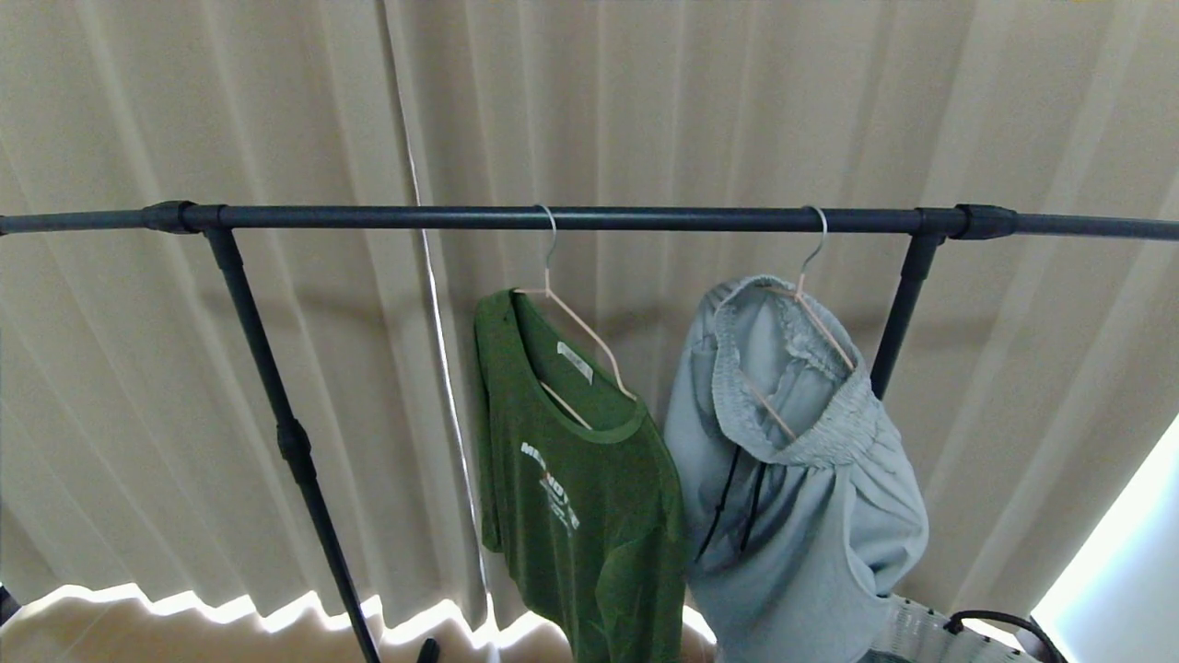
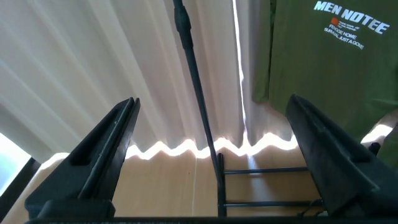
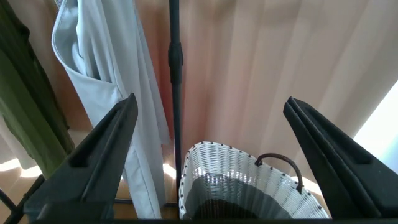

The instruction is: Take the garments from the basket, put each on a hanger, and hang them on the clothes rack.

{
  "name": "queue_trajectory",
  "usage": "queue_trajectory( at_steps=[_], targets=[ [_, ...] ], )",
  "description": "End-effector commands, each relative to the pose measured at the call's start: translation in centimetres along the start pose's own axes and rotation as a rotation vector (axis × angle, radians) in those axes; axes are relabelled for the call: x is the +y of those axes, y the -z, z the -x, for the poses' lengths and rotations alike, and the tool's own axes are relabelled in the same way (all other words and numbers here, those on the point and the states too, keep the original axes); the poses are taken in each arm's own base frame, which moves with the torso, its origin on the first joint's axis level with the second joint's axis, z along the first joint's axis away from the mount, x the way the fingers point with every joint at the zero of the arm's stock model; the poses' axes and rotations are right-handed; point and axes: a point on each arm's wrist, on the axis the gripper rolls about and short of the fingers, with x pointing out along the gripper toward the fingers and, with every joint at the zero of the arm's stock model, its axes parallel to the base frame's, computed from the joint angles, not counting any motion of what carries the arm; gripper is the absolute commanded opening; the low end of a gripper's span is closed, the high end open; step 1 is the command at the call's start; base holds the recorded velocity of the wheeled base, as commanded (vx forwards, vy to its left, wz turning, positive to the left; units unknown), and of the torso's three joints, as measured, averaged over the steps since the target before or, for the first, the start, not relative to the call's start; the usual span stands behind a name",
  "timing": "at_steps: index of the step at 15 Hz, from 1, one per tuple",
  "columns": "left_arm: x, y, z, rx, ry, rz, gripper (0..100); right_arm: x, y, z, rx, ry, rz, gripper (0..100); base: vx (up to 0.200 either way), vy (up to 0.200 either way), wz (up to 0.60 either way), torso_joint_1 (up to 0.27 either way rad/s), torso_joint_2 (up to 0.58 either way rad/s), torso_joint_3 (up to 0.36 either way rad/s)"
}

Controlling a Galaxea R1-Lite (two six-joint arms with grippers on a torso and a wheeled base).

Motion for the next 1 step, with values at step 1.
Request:
queue_trajectory(
  at_steps=[1],
  targets=[
    [0.0,-0.01,0.01,-0.001,-0.001,-0.001,100,0.0,0.01,0.0,0.001,0.0,0.001,100,0.0,0.0,0.0,0.0,0.0,0.0]
  ],
)
